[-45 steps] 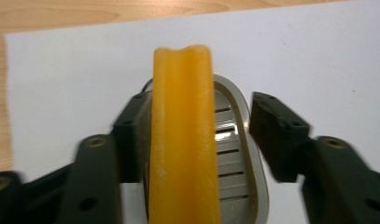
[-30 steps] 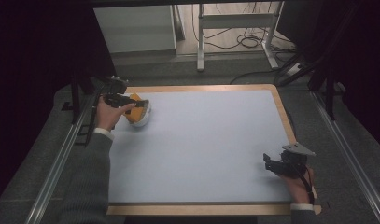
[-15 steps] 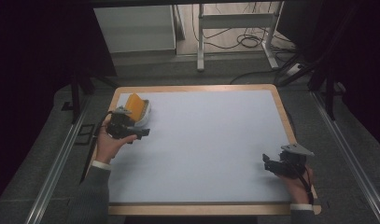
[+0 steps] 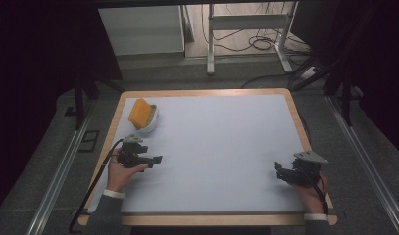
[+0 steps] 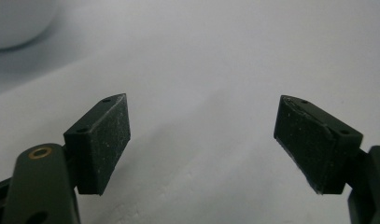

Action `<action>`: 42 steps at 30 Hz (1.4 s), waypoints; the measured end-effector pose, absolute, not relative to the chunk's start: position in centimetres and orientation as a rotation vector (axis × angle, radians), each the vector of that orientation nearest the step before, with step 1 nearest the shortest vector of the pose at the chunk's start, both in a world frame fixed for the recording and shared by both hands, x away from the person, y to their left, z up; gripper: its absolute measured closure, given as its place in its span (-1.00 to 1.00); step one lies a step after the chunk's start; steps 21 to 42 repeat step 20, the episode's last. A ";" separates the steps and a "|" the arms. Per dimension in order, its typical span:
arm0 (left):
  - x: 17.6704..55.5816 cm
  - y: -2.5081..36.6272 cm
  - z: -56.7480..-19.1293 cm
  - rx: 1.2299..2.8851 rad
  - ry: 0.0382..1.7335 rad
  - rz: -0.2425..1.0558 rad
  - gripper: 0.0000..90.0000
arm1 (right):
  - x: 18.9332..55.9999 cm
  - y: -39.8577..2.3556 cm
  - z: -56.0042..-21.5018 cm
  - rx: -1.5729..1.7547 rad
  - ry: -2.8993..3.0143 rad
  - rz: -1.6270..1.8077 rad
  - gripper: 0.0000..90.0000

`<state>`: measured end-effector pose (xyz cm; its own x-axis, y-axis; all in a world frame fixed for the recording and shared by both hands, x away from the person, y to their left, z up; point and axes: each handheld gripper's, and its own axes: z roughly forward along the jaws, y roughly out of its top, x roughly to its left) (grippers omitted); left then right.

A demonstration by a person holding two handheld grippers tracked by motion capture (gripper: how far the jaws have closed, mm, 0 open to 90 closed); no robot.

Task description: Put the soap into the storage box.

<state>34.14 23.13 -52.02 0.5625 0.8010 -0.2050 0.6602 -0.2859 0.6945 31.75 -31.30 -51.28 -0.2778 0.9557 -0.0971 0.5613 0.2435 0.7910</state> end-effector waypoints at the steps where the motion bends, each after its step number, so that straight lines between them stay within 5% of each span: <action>1: 34.1 23.2 -52.0 2.024 1.175 0.235 -0.59 | 31.7 -31.2 -51.3 1.379 1.934 0.872 -0.82; 42: 33.5 23.3 -52.1 2.009 1.194 0.185 -0.60 | 31.6 -30.8 -50.9 1.334 1.924 0.908 -0.82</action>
